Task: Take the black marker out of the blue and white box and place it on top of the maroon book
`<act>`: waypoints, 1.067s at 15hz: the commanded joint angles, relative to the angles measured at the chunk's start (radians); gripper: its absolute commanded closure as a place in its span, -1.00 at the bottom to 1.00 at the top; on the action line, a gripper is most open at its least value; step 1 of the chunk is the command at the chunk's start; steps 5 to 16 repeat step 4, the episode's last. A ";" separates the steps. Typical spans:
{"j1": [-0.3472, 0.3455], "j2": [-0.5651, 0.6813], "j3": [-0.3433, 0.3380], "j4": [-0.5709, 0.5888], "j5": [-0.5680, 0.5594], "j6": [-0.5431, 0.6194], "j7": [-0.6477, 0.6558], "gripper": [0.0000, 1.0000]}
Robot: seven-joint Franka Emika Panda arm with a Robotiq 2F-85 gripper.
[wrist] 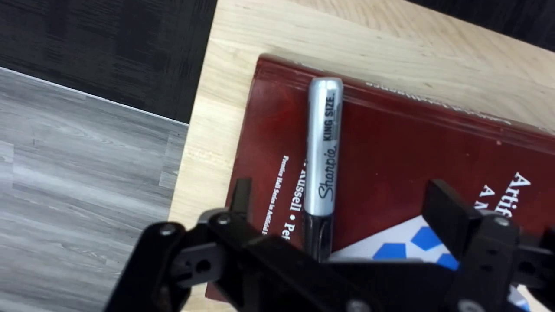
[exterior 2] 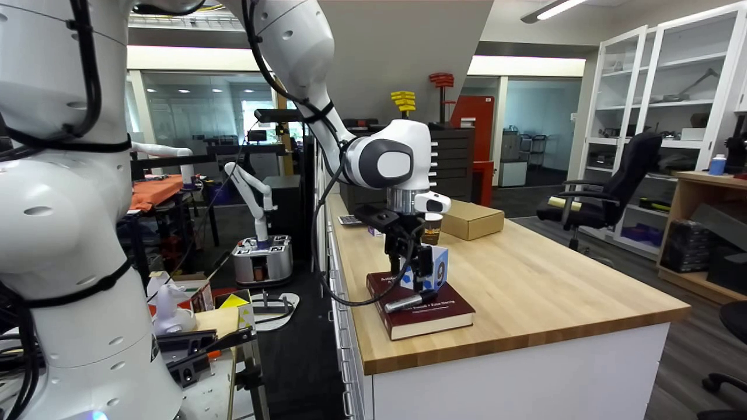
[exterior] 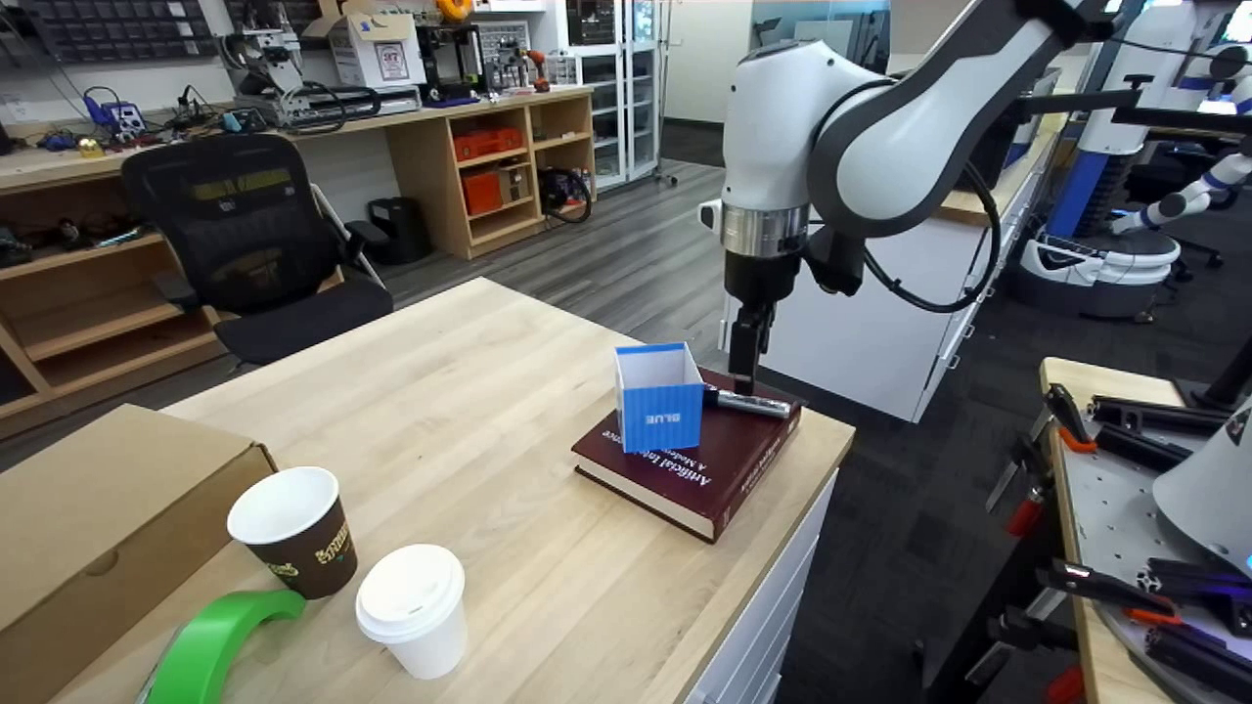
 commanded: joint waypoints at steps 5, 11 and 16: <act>-0.001 -0.030 0.000 -0.002 0.013 -0.003 -0.001 -1.00; -0.001 -0.030 0.000 -0.002 0.013 -0.003 -0.001 -1.00; -0.001 -0.030 0.000 -0.002 0.013 -0.003 -0.001 -1.00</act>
